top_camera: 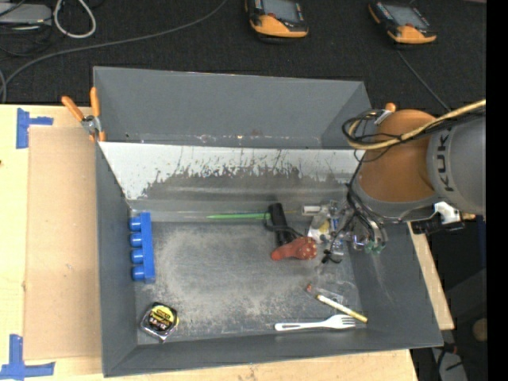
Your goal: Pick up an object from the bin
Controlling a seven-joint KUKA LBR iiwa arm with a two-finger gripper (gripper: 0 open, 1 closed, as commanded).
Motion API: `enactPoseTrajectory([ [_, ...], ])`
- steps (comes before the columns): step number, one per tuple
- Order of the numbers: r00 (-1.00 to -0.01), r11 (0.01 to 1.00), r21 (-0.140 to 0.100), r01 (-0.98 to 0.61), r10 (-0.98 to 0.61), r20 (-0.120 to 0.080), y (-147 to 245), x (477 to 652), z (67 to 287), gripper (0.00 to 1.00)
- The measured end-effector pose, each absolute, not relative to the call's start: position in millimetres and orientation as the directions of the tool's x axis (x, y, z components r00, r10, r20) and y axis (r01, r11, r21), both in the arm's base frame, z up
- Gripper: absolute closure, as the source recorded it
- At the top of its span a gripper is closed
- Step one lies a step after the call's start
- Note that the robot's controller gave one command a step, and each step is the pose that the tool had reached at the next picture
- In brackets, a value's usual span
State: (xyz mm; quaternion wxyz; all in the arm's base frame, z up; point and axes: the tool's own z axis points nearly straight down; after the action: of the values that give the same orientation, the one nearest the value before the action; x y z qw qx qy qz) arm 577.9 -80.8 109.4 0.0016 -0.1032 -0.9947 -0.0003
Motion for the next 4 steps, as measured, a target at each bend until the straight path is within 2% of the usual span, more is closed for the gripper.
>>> enactPoseTrajectory([
  [1, -0.870, 0.870, 0.016, 0.492, 0.492, -0.010, -36.2, 598.8, 74.8, 0.00],
  [2, -0.887, 0.887, -0.001, 0.462, 0.462, -0.002, -62.0, 580.9, 71.1, 1.00],
  [3, -0.887, 0.887, -0.001, 0.462, 0.462, -0.002, -62.0, 580.9, 71.1, 1.00],
  [4, -0.887, 0.887, -0.001, 0.462, 0.462, 0.001, -61.8, 580.0, 81.9, 1.00],
])
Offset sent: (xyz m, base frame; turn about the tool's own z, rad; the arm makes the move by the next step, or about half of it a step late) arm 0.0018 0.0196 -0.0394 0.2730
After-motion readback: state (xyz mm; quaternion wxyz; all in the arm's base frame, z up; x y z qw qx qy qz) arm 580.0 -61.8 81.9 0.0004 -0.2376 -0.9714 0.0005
